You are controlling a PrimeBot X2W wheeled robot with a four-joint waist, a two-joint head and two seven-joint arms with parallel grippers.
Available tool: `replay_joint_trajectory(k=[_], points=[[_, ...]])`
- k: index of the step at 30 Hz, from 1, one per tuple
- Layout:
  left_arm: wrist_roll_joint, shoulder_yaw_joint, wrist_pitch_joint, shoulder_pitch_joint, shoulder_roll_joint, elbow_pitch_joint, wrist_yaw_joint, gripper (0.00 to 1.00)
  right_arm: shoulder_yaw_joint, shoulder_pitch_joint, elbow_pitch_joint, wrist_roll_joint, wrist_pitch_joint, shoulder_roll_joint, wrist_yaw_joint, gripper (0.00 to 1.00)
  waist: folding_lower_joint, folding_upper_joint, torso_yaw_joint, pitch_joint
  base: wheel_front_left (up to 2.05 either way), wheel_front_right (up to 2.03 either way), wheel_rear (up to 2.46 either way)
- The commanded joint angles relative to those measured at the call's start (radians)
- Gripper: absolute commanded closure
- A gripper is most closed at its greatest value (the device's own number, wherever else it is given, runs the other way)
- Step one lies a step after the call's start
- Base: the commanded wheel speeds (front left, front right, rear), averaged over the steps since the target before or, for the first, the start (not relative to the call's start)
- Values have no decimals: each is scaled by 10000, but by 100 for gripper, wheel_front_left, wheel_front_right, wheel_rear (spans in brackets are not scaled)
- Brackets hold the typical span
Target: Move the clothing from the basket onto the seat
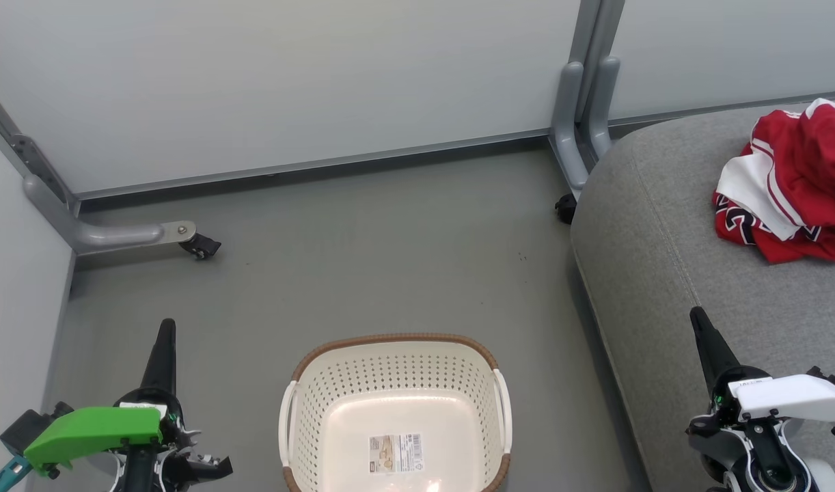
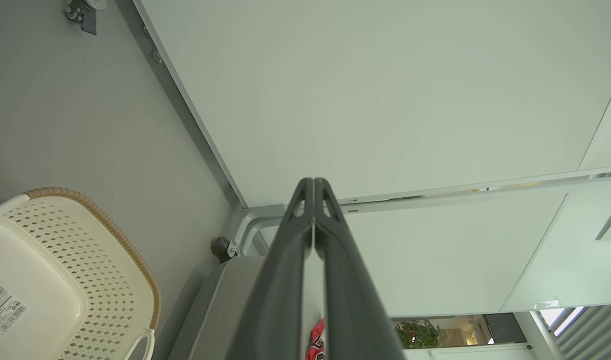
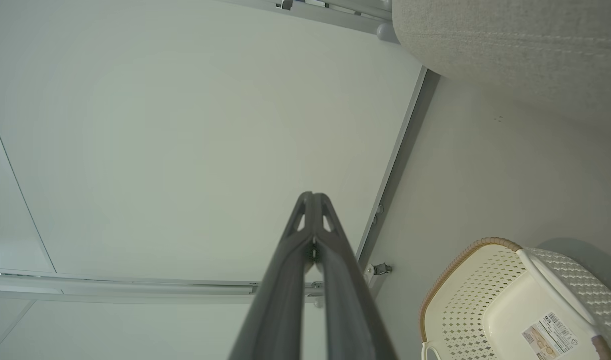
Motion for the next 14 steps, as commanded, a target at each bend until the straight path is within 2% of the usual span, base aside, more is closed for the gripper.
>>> replay_joint_trajectory(k=[1,14], points=[[-250,62,67,-214,62,-11,-51,100,-45,-146,5,213,82,-68,-2,100,0,0,-7,-8,0,0,0],[-1153,159,310,-210,66,22,-118,100,-110,-154,64,1125,333,-70,-3,100,0,0,-67,-74,0,0,0]])
